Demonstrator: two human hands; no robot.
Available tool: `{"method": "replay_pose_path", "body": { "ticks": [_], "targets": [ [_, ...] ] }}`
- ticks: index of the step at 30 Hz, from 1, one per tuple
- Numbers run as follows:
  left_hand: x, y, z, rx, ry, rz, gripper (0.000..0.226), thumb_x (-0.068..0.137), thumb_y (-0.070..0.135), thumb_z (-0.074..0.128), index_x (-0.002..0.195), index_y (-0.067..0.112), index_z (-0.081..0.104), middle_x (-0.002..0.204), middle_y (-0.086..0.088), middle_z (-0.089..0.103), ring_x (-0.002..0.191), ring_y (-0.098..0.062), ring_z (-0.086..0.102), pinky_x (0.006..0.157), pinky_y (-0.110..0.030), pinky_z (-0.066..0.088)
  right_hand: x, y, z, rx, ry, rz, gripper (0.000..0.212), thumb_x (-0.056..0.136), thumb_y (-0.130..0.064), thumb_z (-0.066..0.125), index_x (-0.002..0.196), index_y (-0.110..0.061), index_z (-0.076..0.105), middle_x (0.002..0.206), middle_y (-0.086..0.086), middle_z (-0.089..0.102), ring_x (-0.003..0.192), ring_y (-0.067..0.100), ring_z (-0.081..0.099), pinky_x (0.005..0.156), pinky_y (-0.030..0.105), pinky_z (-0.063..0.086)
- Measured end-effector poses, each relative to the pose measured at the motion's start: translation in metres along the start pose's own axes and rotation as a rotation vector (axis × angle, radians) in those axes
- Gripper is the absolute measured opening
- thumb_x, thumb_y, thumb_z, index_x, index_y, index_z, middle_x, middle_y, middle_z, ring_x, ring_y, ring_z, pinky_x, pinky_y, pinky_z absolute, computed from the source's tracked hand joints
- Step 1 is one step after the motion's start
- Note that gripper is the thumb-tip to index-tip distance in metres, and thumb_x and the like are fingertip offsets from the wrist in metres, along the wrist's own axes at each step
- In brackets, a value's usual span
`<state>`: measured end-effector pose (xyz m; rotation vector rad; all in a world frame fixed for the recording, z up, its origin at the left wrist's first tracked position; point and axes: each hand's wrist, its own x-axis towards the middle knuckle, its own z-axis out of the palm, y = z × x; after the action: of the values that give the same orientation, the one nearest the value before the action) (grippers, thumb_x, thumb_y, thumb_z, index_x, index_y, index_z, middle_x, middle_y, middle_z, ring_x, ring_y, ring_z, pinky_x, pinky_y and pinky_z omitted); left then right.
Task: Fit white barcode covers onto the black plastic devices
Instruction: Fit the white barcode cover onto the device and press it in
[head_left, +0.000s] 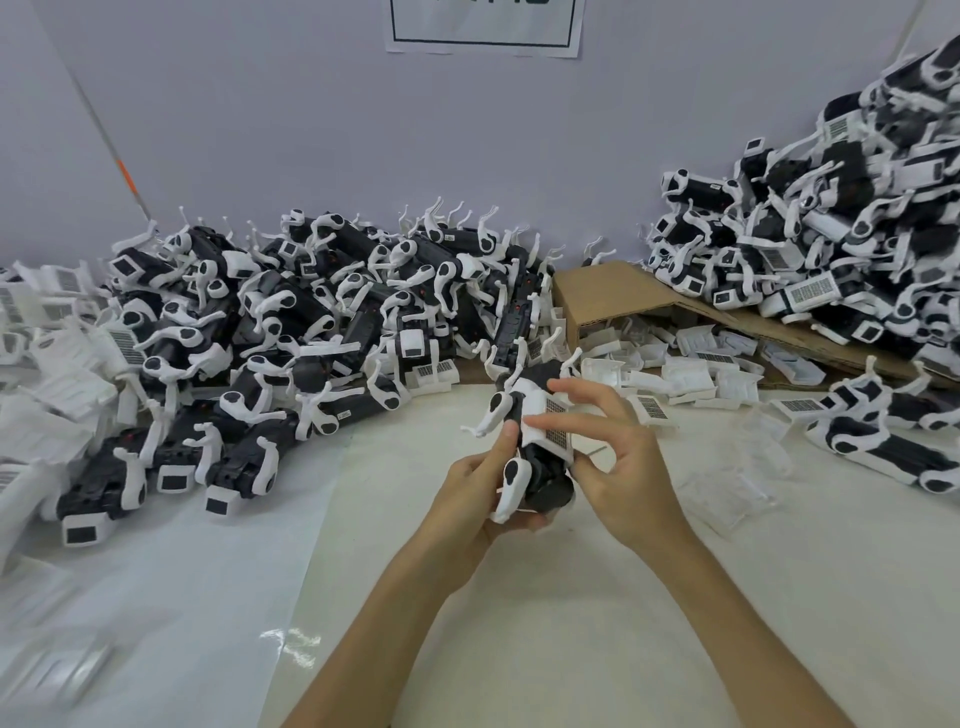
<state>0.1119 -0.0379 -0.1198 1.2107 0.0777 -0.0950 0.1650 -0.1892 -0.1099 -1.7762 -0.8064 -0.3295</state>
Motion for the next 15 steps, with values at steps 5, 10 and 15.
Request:
{"method": "replay_pose_path", "body": {
  "ticks": [5,10,15],
  "targets": [
    [0.0034,-0.0009,-0.0005,-0.035,-0.036,-0.021,0.063,0.080,0.066,0.061,0.103,0.010,0.078,0.101,-0.014,0.074,0.087,-0.026,0.072,0.063,-0.028,0.056,0.0002,0.0033,-0.0034,0.097,0.013,-0.003,0.068,0.080,0.028,0.058,0.103,-0.034,0.074,0.127,-0.008,0.062,0.124,0.013,0.057,0.098,0.033,0.051],
    [0.0057,-0.0015,-0.0051,-0.030,-0.038,-0.015,0.061,0.079,0.068,0.062,0.104,0.014,0.079,0.104,-0.014,0.075,0.092,-0.022,0.073,0.067,-0.027,0.058,-0.0028,0.0033,-0.0012,0.109,-0.039,-0.007,0.073,0.079,0.032,0.048,0.110,-0.029,0.074,0.132,-0.007,0.064,0.129,0.012,0.056,0.104,0.032,0.051],
    [0.0071,-0.0042,-0.0073,-0.052,-0.032,-0.009,0.047,0.094,0.055,0.052,0.113,0.019,0.076,0.114,-0.010,0.075,0.106,-0.021,0.072,0.073,-0.030,0.060,-0.0019,0.0018,-0.0004,0.108,-0.174,0.096,0.078,0.081,0.030,0.034,0.124,-0.027,0.068,0.144,-0.011,0.055,0.141,0.001,0.041,0.120,0.028,0.030]
  ]
}}
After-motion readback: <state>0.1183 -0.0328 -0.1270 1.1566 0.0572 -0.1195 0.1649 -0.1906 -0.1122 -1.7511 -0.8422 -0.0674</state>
